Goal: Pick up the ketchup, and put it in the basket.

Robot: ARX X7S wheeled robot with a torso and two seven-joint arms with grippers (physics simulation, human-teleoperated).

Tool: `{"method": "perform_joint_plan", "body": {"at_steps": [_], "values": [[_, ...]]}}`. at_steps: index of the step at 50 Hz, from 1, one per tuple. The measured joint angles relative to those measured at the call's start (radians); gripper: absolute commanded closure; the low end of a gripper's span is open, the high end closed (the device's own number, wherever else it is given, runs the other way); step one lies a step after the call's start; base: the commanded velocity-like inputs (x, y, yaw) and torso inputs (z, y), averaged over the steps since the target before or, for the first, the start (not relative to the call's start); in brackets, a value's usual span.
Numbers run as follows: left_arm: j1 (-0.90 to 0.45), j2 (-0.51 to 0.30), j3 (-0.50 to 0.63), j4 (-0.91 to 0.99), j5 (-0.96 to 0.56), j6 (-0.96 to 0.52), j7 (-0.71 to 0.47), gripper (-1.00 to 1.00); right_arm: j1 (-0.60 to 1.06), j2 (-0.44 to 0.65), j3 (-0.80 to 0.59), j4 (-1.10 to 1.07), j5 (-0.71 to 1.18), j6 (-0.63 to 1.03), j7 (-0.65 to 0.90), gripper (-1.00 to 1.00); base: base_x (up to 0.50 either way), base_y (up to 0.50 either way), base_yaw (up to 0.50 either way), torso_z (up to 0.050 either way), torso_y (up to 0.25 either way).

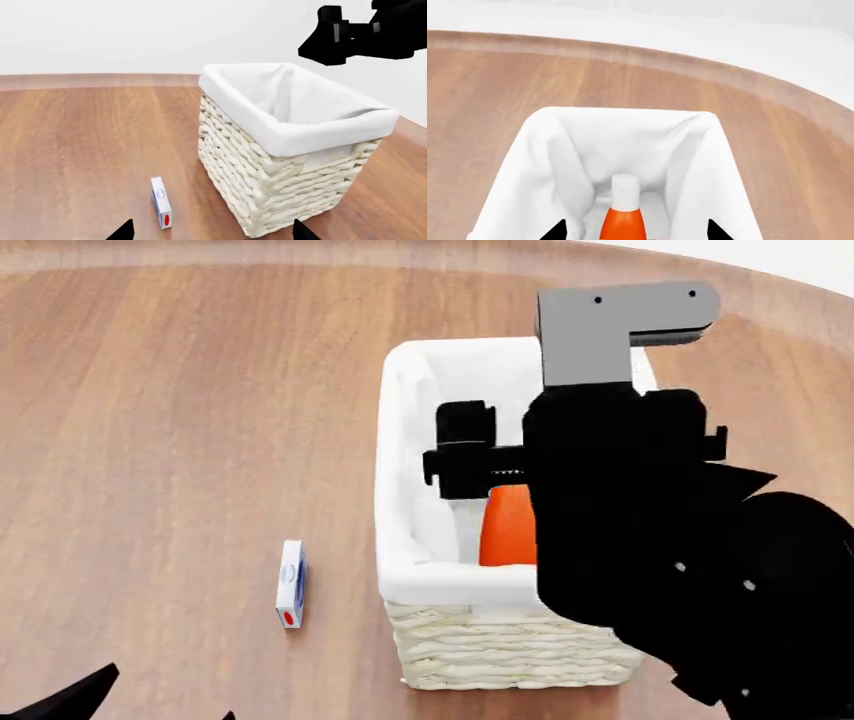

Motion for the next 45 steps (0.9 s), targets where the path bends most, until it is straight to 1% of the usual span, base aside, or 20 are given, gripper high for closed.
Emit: {"method": "perform_joint_plan", "body": {"at_steps": [8,16,28,45], "values": [[-0.002,-0.002,0.001,0.007,-0.003,-0.003,-0.004,-1.0,-0.159,0.095,-0.019,-0.245,-0.14,-0.154,0.015,-1.0,0.0,0.0,0.0,0.0,0.0],[0.001,-0.001,0.003,0.004,0.002,0.003,-0.002,-1.0,-0.285,0.152,-0.036,-0.38,-0.244,-0.271,0.022,-1.0,0.0,0.0,0.0,0.0,0.0],[0.005,-0.001,0.005,0.004,0.004,0.008,-0.003,-1.0,-0.429,0.199,-0.073,-0.481,-0.376,-0.414,0.016,-1.0,0.0,0.0,0.0,0.0,0.0],[0.006,-0.004,0.006,0.007,0.003,0.011,-0.005,-1.0,-0.611,0.237,-0.131,-0.529,-0.569,-0.609,0.022,-1.0,0.0,0.0,0.0,0.0,0.0]]}}
